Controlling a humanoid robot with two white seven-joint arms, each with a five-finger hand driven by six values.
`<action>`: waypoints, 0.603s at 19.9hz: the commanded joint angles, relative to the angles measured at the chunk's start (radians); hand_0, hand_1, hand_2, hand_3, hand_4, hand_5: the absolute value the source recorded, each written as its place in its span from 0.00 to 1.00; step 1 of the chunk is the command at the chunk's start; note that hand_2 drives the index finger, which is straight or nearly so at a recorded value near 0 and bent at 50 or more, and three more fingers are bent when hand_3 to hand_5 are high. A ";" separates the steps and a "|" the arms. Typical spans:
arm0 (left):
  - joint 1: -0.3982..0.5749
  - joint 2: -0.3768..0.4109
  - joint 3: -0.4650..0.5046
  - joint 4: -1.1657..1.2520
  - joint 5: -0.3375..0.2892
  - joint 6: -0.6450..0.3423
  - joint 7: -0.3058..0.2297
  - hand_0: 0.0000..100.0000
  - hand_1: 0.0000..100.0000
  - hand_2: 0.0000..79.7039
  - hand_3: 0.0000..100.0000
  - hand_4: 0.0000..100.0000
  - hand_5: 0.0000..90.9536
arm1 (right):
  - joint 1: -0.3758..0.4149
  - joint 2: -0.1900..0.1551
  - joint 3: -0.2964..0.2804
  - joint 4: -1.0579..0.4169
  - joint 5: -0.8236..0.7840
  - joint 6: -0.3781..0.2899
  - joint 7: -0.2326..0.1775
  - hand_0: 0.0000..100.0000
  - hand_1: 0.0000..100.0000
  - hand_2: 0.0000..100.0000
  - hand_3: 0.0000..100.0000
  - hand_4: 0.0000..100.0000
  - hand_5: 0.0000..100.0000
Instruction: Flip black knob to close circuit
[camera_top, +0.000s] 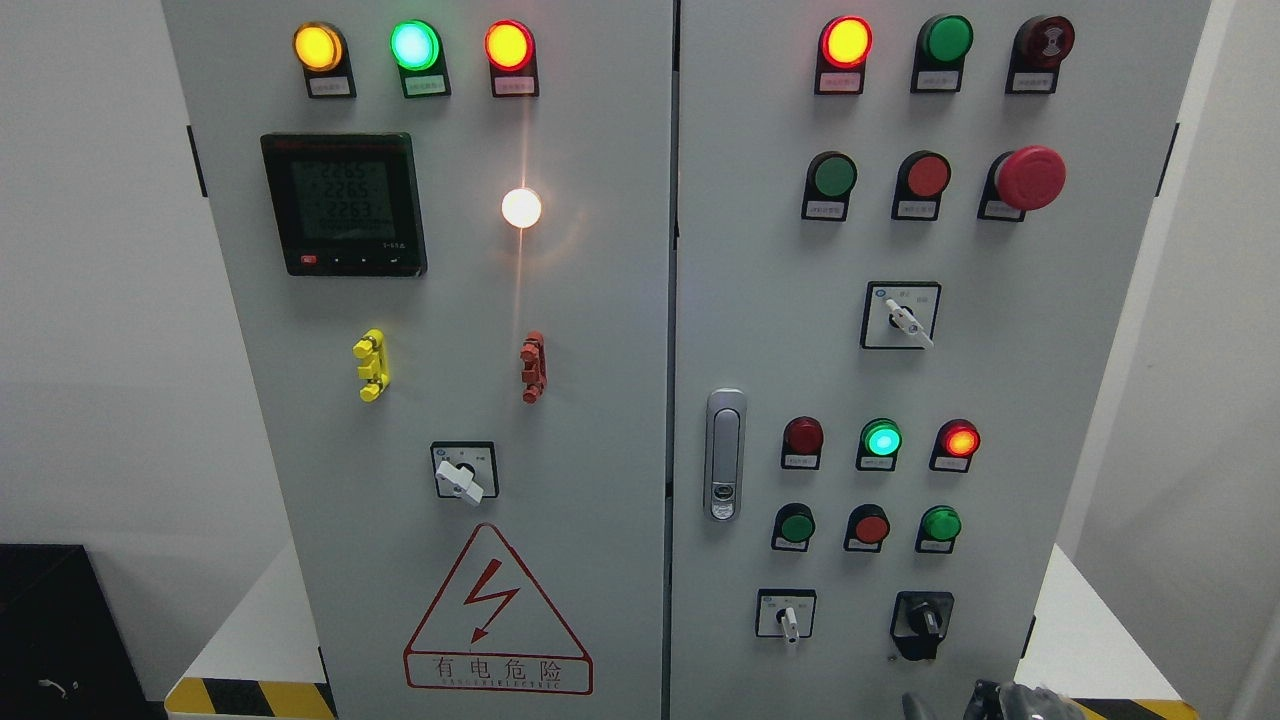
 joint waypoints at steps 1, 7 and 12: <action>0.006 0.000 0.000 0.000 0.000 0.000 0.000 0.12 0.56 0.00 0.00 0.00 0.00 | 0.137 -0.003 0.140 -0.141 -0.431 0.007 -0.053 0.00 0.01 0.38 0.61 0.62 0.62; 0.006 0.000 0.000 0.000 0.000 0.000 0.000 0.12 0.56 0.00 0.00 0.00 0.00 | 0.221 -0.006 0.173 -0.176 -0.721 -0.007 -0.146 0.00 0.00 0.11 0.31 0.32 0.32; 0.006 0.000 0.000 0.000 0.000 0.000 0.000 0.12 0.56 0.00 0.00 0.00 0.00 | 0.248 -0.006 0.205 -0.198 -0.855 -0.011 -0.133 0.00 0.00 0.00 0.07 0.02 0.00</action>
